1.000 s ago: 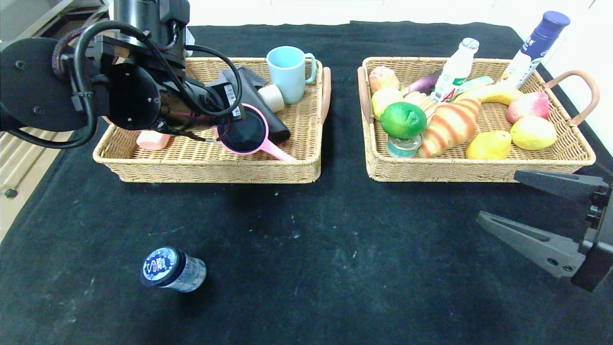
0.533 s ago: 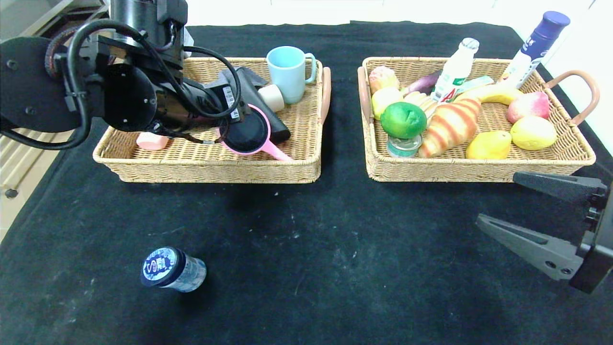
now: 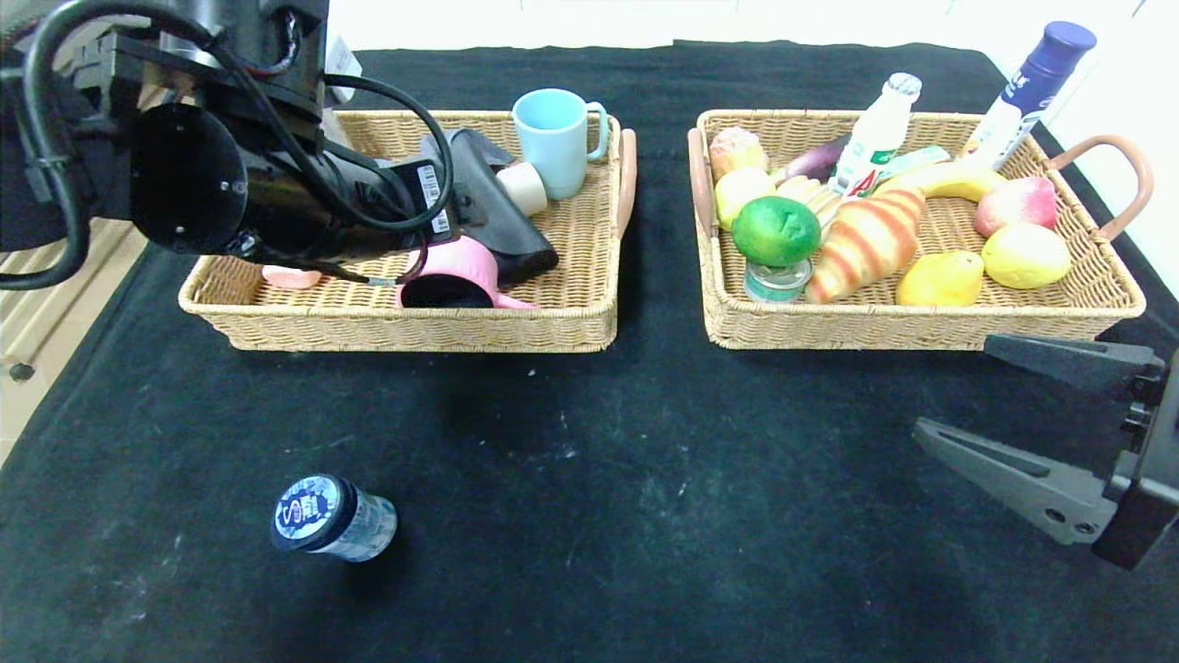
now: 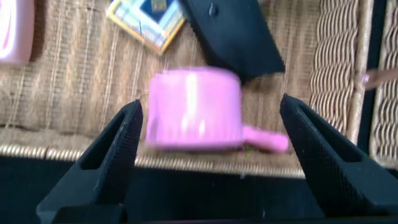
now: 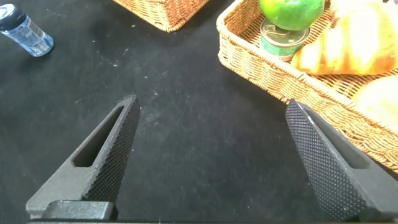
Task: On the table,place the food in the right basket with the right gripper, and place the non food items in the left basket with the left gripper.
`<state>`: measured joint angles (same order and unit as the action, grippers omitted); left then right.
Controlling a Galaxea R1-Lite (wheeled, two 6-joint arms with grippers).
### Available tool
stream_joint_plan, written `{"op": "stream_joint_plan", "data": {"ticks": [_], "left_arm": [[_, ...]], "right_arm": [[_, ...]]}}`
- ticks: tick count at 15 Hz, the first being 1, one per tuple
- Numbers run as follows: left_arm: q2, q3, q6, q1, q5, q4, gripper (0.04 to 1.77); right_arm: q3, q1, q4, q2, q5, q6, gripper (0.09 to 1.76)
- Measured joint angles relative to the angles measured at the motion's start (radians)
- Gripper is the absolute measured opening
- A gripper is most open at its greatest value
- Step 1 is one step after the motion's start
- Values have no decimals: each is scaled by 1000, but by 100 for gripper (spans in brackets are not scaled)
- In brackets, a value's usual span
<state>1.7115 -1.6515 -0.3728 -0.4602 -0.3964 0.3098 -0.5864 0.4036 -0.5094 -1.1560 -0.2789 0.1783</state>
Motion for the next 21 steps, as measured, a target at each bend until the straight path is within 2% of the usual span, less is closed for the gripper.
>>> {"op": "stream_joint_plan", "data": {"ticks": [4,7,11,15,17,21], "left_arm": [[-74,79,5,-52,-1,32,165],[-129,125,8,-90,1,135,167],[-187,215,7,-107,6,289,169],[-242,359,4,-107,33,300,170],[-269,411,1,-105,58,298,170],[-299,500,0,-101,64,296,170]], "right_arm": [[1,6,1,0,1,0,171],[3,11,1,0,4,0,171],[3,13,1,0,2,0,171],[6,13,2,0,2,3,171],[6,14,1,0,2,3,171],[8,16,2,-1,1,3,171]]}}
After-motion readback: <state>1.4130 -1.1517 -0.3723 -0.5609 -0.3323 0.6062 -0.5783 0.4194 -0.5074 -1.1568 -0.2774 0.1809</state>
